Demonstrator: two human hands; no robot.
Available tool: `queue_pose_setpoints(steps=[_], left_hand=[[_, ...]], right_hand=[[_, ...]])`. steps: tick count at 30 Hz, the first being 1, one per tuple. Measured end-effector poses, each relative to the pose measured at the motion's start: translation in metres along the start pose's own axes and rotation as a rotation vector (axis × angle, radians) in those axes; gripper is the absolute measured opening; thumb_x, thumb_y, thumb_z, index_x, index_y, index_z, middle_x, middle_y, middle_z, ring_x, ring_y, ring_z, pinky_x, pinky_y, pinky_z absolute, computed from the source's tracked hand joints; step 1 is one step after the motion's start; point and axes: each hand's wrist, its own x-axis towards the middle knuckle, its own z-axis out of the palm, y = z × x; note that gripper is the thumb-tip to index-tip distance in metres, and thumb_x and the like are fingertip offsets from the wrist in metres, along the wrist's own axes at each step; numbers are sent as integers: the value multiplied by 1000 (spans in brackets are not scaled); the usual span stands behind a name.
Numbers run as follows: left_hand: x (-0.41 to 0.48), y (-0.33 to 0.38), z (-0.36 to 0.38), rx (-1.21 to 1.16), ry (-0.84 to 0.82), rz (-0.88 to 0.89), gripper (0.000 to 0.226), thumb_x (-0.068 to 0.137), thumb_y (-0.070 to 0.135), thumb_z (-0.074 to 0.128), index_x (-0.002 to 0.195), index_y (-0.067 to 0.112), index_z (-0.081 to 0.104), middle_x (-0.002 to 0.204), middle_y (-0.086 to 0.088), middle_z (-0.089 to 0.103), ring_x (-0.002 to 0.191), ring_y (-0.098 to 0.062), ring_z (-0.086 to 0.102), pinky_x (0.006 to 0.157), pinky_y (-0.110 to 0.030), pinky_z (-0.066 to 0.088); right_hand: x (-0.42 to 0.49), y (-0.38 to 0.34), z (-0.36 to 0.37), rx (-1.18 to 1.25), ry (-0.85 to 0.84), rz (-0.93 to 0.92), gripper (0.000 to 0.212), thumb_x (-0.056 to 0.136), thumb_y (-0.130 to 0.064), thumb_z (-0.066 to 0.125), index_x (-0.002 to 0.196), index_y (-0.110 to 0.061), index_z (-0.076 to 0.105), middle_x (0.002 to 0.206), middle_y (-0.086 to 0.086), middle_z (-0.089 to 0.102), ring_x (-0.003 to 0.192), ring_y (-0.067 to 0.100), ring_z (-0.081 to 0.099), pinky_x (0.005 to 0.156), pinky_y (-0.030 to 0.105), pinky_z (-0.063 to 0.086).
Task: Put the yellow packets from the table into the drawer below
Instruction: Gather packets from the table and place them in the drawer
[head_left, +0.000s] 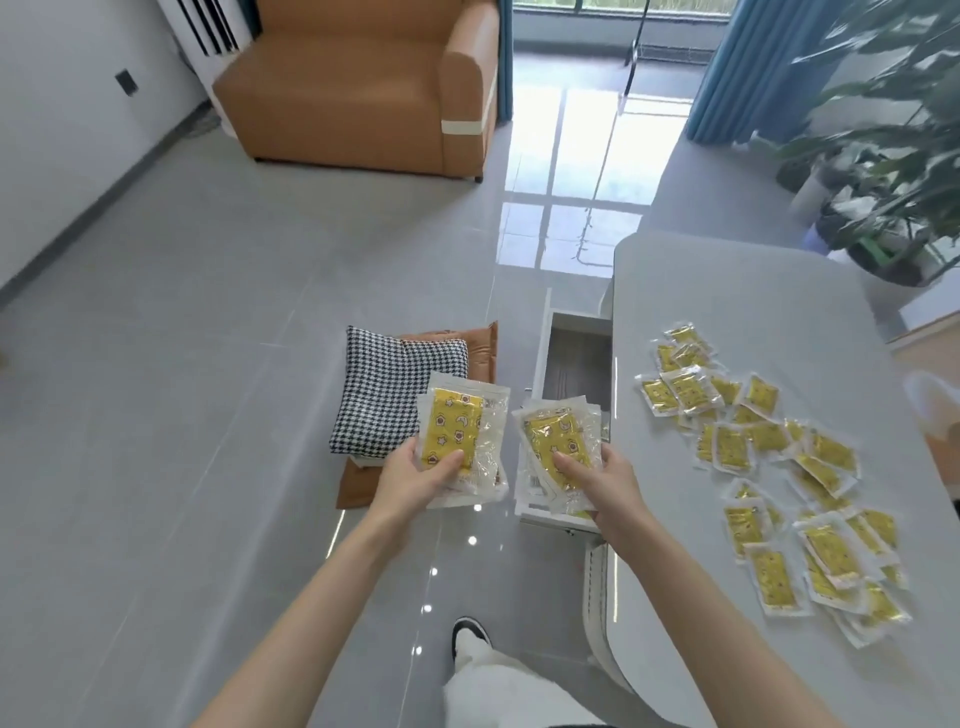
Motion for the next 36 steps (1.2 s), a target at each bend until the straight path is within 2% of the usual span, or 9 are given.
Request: queue_pose_setpoints(steps=[4,9,12,14,17,19,23,31,36], left_hand=[[42,30,-23,53,-48,8,17,86,14,67,97,22,58,91,11,67,82,-3,65,65,-15,49],[94,56,-38,108,-140,-1,24,88,14,65,110,17,56,92,10,66,82,-2,64,62,-13,47],[130,72,-45,176,-219,-1,27,88,15,64,114,14,57,98,4,68,85,-7,65,64,-15,48],[153,82,-50,211,-263,-4,29,88,16,64,115,10,57,105,-2,68,89,-13,67,67,-18,50],[187,96,-53,241,-338,-29,29,87,14,65,114,8,58,109,-9,69,97,-22,67,81,-31,55],[201,105,-52,249,-367,-32,29,86,13,66,113,7,59,110,-10,69,100,-24,67,89,-36,54],[229,127,-37,297,-460,-12,30,87,14,65,115,6,59,108,-8,69,99,-23,67,88,-35,53],[276,147,26,407,-577,-31,31,85,16,68,113,8,59,108,-8,69,100,-24,67,90,-37,54],[311,157,84,458,-584,-40,35,83,24,71,112,9,57,108,-8,69,98,-24,67,93,-43,52]], right_hand=[[22,-21,32,33,42,23,32,83,-13,73,111,-14,57,101,7,69,95,26,69,86,47,56],[42,-37,59,91,139,11,34,85,-9,70,115,-12,55,99,4,68,88,19,68,66,28,55],[56,-42,74,134,257,3,35,84,-10,71,116,-8,56,105,10,68,94,25,68,71,31,56],[62,-42,83,154,320,6,36,84,-11,71,117,-7,57,105,9,68,91,23,68,71,32,55],[66,-45,96,204,406,5,28,86,-13,70,111,-12,55,98,2,67,80,11,64,59,24,48],[68,-43,102,232,455,5,30,85,-9,70,112,-11,57,98,5,69,80,14,65,61,24,52],[67,-43,112,355,599,8,26,85,-1,68,107,-10,57,85,0,66,73,11,63,51,14,53],[85,-45,90,522,748,84,32,84,-5,71,113,-3,58,107,13,70,97,28,68,82,41,57],[124,-56,56,516,773,90,23,82,-8,72,100,-12,58,104,11,69,96,28,68,87,48,55]])
